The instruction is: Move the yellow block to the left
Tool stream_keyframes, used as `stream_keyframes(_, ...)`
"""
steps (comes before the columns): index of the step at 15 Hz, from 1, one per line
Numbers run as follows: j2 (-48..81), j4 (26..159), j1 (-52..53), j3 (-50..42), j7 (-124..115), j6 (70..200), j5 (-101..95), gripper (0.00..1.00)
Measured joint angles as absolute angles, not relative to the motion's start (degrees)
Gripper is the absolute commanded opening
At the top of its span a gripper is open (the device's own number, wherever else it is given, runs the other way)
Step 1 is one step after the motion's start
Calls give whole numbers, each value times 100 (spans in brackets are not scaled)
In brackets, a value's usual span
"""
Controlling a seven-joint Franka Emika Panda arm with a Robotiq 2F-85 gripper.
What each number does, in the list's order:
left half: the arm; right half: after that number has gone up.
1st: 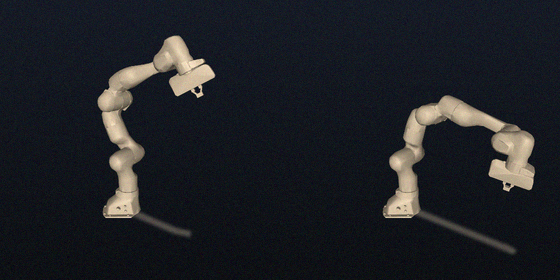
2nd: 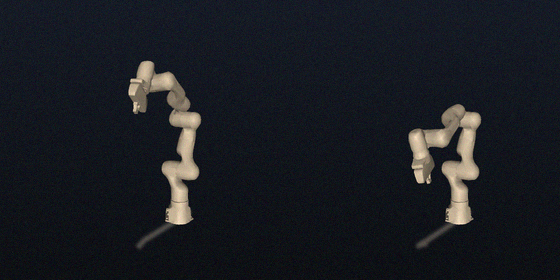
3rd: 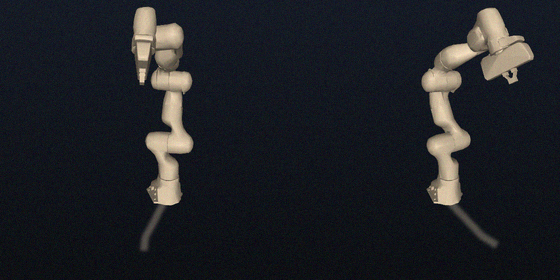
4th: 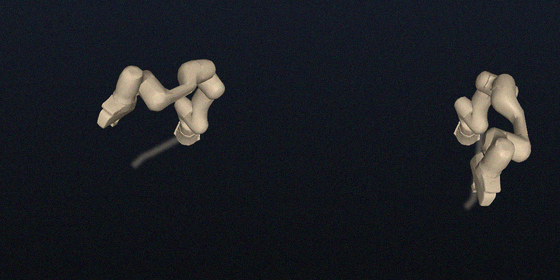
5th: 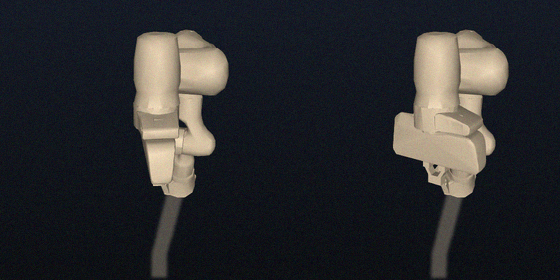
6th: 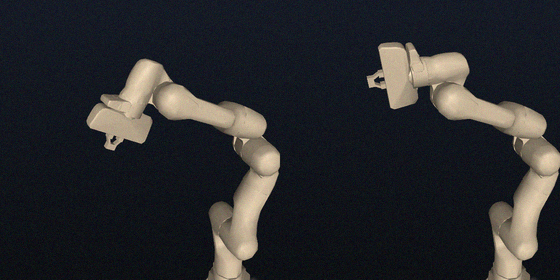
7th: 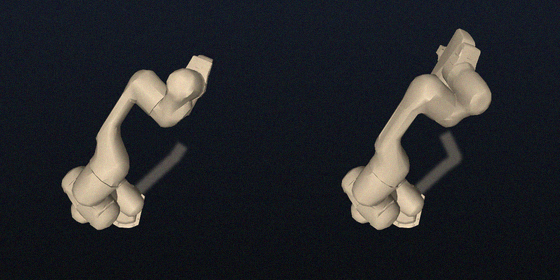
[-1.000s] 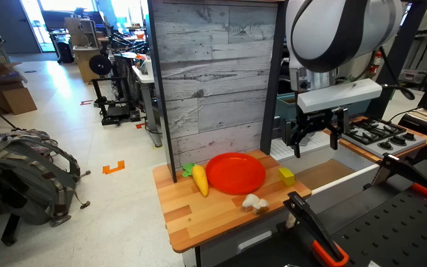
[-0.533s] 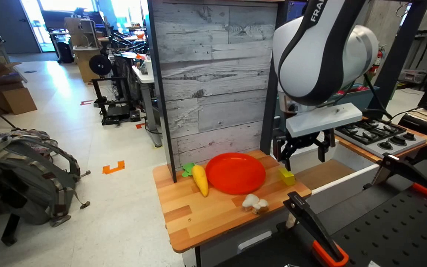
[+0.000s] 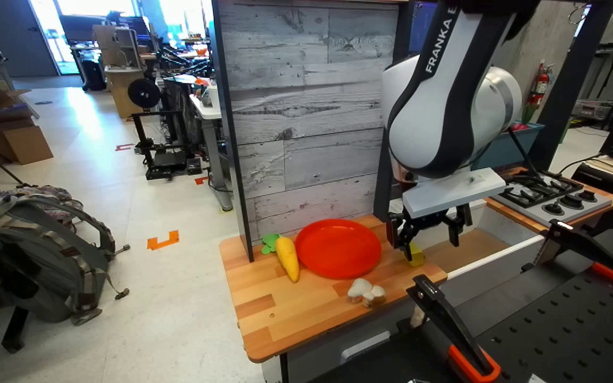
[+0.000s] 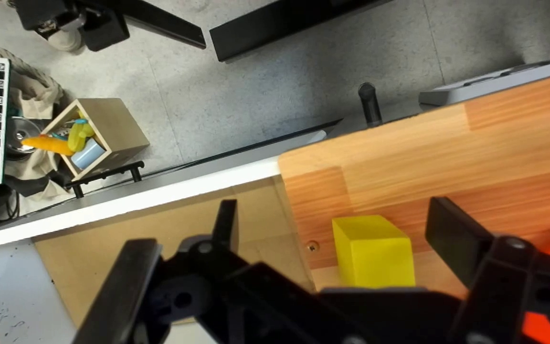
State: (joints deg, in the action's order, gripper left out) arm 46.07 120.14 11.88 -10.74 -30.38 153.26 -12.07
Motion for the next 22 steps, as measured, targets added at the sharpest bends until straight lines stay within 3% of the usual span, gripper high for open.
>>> stream_keyframes(8, 4872, 11698, 1188, -1111, -2887, 15312, -1180, 100)
stream_keyframes(9, 4900, 11666, 1188, -1114, -2879, 15309, -1178, 96)
stream_keyframes(10, 4931, 11633, 1188, -1117, -2873, 15309, -1176, 74)
stream_keyframes(12, 4990, 11572, 1188, -1124, -2866, 15308, -1176, 71)
stream_keyframes(20, 5072, 11475, 1226, -1143, -2863, 15302, -1175, 11)
stream_keyframes(22, 5076, 11454, 1287, -1145, -2863, 15290, -1172, 8)
